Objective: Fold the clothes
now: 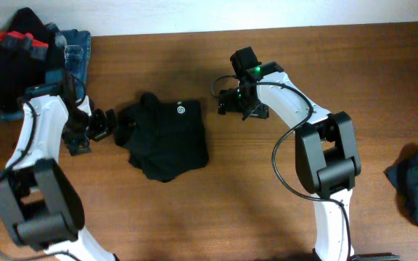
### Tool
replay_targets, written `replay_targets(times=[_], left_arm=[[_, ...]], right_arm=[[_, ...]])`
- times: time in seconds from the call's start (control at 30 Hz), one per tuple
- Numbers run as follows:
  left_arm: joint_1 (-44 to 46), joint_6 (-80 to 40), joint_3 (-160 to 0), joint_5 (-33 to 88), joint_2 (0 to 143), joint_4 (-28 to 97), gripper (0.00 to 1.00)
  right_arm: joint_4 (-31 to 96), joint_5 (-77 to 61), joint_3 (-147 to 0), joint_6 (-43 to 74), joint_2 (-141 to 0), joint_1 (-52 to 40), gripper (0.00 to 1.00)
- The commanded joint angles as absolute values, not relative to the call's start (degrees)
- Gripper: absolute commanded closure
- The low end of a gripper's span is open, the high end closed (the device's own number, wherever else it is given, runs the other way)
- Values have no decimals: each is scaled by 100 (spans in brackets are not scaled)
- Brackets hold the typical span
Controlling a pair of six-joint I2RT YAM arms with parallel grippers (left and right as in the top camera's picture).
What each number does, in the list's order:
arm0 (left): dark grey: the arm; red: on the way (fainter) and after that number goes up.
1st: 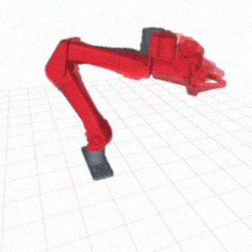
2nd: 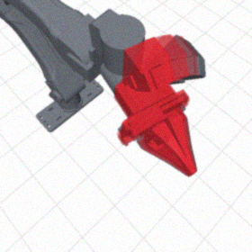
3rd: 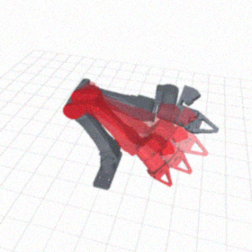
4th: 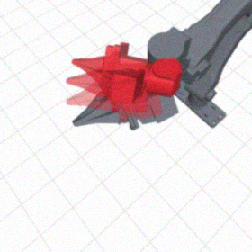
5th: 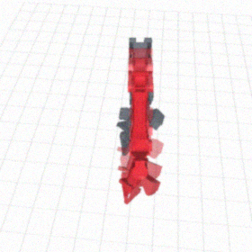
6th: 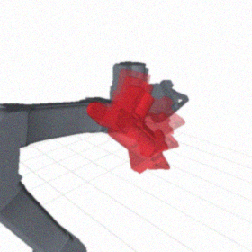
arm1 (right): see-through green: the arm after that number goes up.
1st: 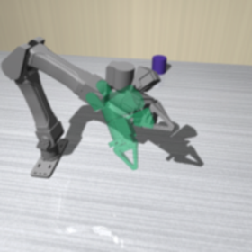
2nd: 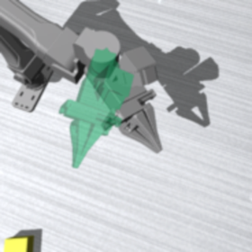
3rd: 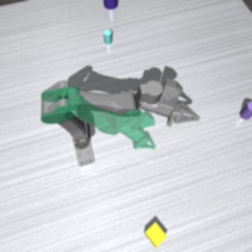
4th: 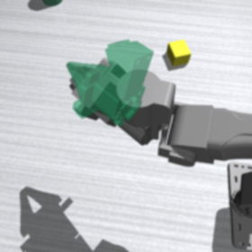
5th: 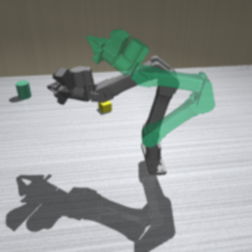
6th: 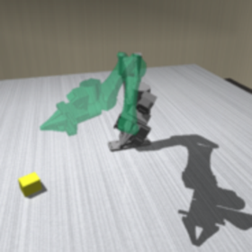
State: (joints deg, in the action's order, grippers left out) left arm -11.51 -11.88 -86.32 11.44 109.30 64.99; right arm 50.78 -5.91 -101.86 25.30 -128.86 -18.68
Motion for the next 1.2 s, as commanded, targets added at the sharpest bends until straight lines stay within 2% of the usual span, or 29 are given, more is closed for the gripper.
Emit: replay_targets(times=[0.0, 0.33, 0.77, 1.17], left_arm=[[-1057, -930, -8635, 1378, 10149, 6530, 1], [-819, -930, -8274, 1382, 10005, 6628, 1], [-788, -928, -6849, 1669, 10005, 4659, 1], [-788, 246, -6794, 3166, 10005, 4493, 1]], right_arm=[[5116, -224, -10178, 2554, -12875, -1872, 1], [5100, -228, -10178, 2554, -12875, -1874, 1], [5164, -228, -10178, 2552, -12875, -1872, 1], [5159, -226, -10178, 2552, -12875, -1874, 1]])
